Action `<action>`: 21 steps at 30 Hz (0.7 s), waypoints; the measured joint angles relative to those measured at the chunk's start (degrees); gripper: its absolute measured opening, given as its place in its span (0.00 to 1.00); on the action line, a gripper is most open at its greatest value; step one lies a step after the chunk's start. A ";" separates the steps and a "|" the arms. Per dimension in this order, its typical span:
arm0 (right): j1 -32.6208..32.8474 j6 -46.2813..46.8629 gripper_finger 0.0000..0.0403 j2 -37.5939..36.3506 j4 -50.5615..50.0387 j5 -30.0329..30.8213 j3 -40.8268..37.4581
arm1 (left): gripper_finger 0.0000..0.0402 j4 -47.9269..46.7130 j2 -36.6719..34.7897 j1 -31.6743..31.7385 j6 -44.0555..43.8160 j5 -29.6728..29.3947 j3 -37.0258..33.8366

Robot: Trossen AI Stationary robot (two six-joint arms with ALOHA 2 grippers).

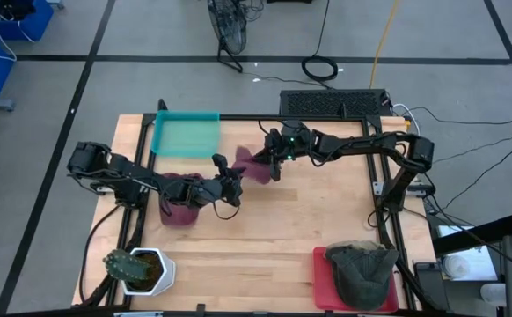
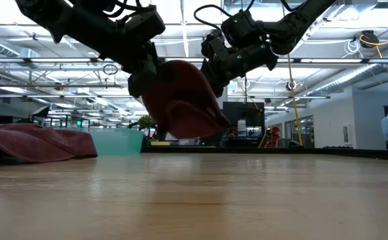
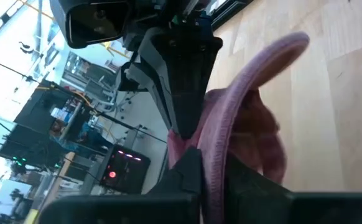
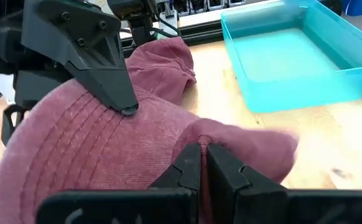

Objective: Pick & Place hat
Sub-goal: Put the right red cap into the blue bin

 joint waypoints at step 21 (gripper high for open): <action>0.41 -3.02 0.30 -0.50 1.95 -0.04 0.08 | 0.03 -4.30 0.07 -0.42 0.27 -7.12 0.01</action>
